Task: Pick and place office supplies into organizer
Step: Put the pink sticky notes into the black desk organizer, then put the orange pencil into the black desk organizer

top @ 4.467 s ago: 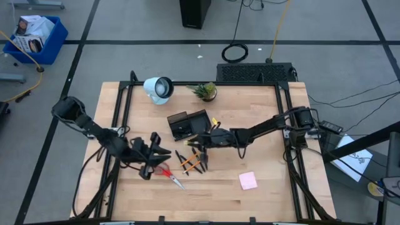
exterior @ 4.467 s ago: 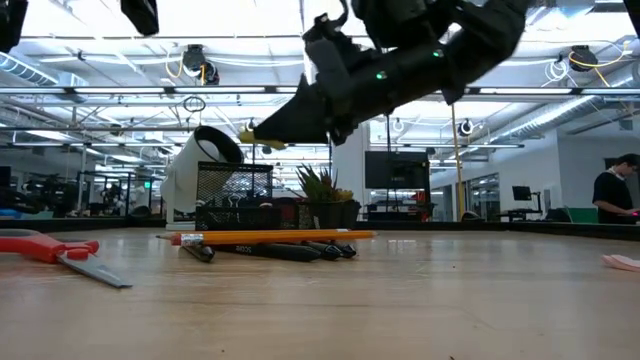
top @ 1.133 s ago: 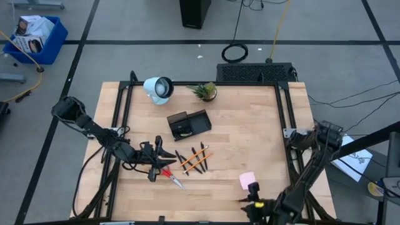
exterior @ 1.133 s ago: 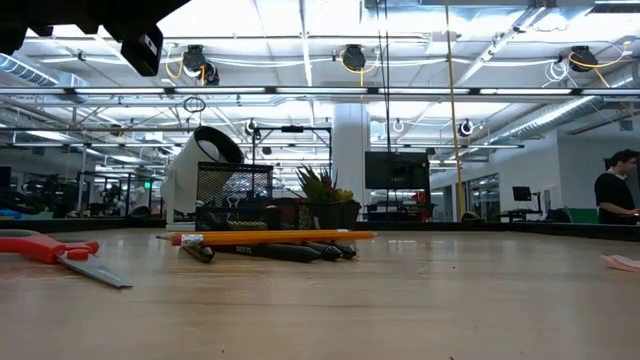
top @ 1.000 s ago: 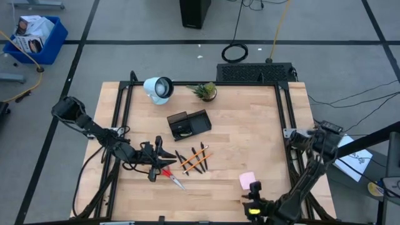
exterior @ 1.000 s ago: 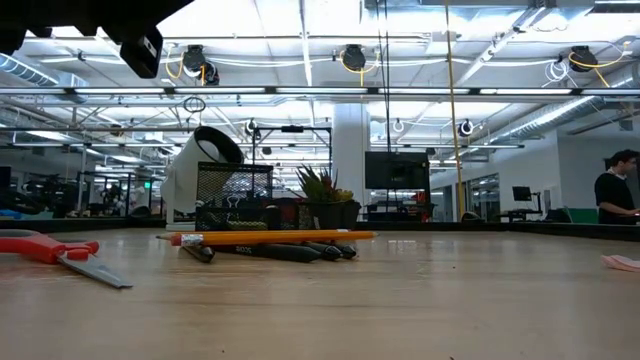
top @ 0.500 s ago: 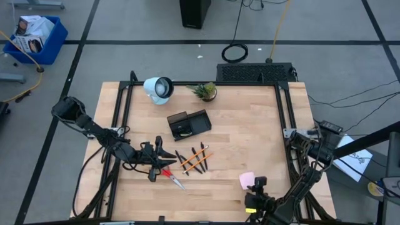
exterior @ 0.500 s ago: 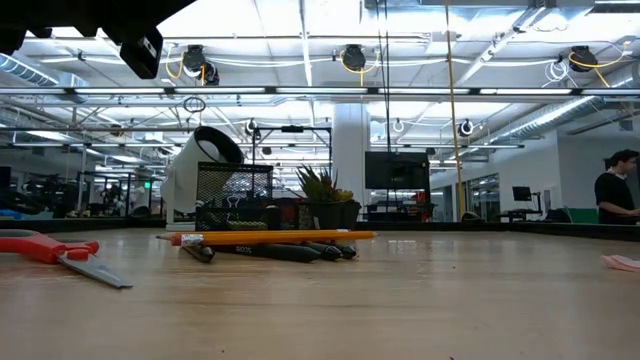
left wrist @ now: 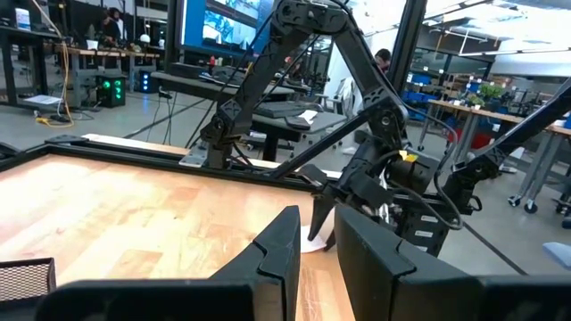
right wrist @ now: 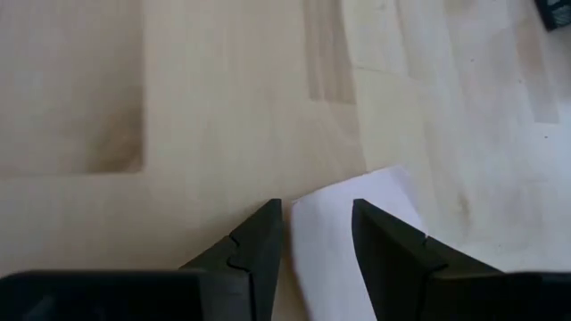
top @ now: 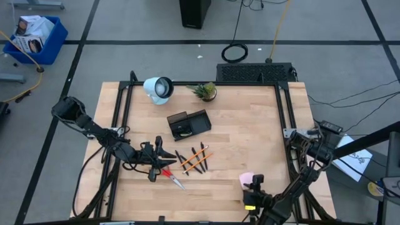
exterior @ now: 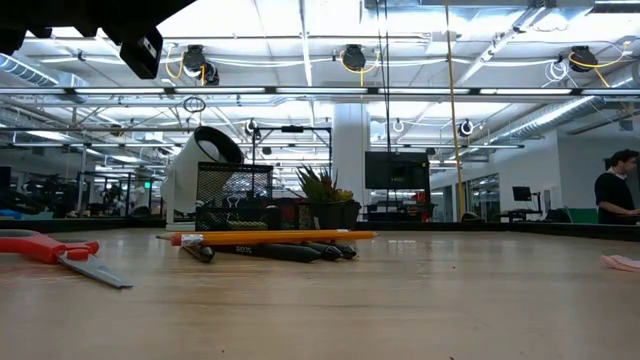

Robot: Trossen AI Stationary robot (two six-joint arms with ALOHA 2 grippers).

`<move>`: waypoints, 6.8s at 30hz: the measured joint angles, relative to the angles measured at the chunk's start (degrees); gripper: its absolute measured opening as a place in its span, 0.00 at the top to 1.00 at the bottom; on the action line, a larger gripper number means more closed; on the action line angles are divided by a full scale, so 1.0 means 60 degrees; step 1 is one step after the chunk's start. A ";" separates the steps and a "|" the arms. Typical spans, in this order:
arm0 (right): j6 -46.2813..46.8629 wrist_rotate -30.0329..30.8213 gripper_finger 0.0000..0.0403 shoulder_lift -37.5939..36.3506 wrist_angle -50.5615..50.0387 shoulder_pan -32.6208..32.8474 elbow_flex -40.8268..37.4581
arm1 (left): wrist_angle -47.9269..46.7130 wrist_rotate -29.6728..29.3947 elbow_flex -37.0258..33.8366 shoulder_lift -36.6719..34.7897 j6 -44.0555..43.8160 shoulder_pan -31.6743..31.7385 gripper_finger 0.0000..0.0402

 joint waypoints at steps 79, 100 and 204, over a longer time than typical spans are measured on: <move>-1.2500 0.0234 1.00 -0.2327 0.7701 -0.6846 -0.1644 | -0.0092 -0.0008 0.0000 0.0004 -0.0197 -0.0003 0.81; -1.4000 -0.1243 1.00 -0.2328 0.9720 -0.8466 -0.1816 | -0.0242 -0.0007 0.0000 0.0004 -0.0273 0.0157 0.81; -1.3384 -0.7988 0.69 -0.2485 0.8076 -0.8820 -0.2704 | -0.0795 -0.1246 0.0000 0.0004 -0.0262 0.0168 0.81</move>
